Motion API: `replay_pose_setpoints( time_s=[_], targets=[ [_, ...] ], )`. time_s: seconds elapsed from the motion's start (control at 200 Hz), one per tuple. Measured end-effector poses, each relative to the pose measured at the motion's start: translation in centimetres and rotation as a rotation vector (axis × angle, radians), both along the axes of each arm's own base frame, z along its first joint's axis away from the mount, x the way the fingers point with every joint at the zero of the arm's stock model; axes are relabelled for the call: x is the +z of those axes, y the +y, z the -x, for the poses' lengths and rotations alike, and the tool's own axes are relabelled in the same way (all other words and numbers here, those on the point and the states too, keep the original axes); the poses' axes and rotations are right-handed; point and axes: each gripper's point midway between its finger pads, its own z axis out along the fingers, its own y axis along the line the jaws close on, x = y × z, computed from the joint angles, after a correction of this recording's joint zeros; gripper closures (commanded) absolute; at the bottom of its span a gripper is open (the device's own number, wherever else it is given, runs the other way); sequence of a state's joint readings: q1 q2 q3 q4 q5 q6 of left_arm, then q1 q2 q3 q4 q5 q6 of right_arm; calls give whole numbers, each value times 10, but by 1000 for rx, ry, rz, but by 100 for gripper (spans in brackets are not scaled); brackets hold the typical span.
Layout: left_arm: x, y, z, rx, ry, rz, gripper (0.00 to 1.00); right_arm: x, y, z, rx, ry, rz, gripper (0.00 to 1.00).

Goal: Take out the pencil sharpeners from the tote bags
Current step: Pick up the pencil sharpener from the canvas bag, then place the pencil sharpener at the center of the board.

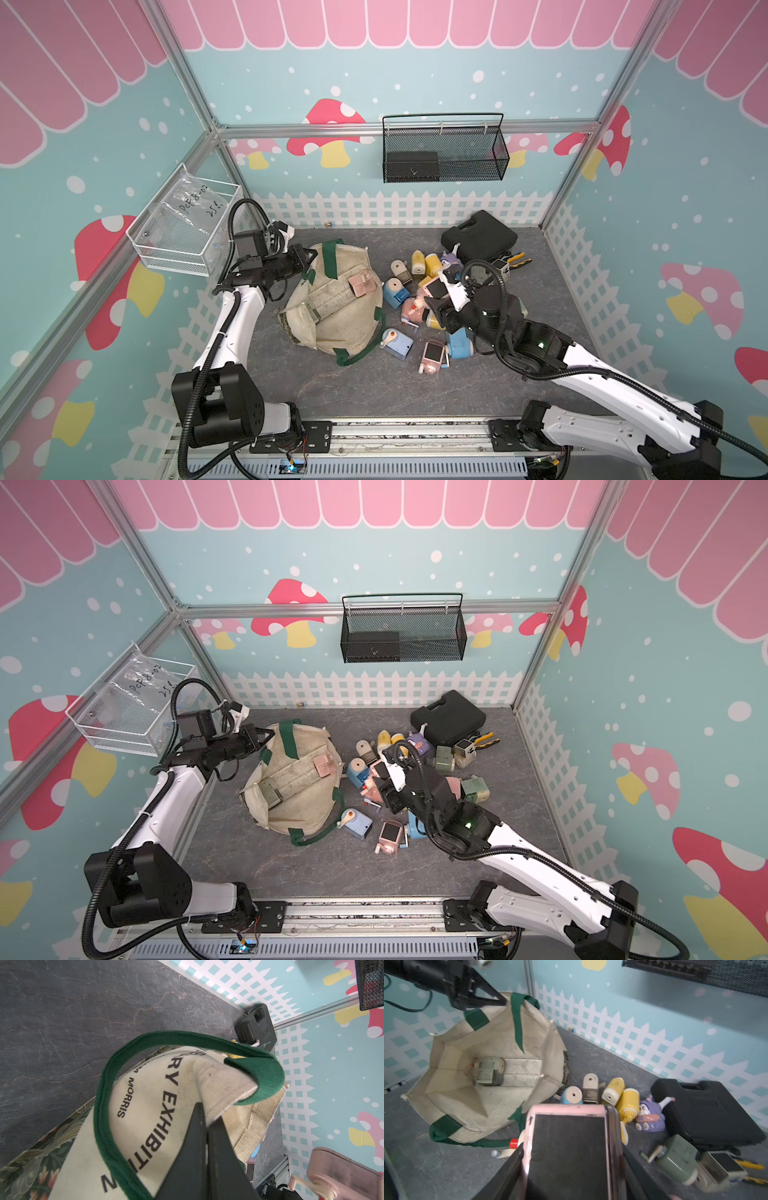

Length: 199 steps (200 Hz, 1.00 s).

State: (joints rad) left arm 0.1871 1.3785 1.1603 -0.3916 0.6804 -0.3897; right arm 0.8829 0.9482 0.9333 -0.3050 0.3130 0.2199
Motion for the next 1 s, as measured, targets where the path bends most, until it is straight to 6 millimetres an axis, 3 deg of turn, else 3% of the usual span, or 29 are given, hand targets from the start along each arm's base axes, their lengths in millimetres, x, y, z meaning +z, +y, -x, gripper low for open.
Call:
replay_pose_setpoints(
  time_s=[0.18, 0.375, 0.485, 0.8, 0.996],
  targets=[
    [0, 0, 0, 0, 0, 0, 100, -54, -77, -13, -255, 118, 13, 54],
    [0, 0, 0, 0, 0, 0, 100, -118, -114, -18, -404, 251, 57, 55],
    [0, 0, 0, 0, 0, 0, 100, -142, -122, -21, -432, 306, 66, 55],
    [0, 0, 0, 0, 0, 0, 100, -153, -116, -82, -462, 325, 17, 56],
    [0, 0, 0, 0, 0, 0, 100, -168, -105, -101, -443, 346, 37, 55]
  ],
)
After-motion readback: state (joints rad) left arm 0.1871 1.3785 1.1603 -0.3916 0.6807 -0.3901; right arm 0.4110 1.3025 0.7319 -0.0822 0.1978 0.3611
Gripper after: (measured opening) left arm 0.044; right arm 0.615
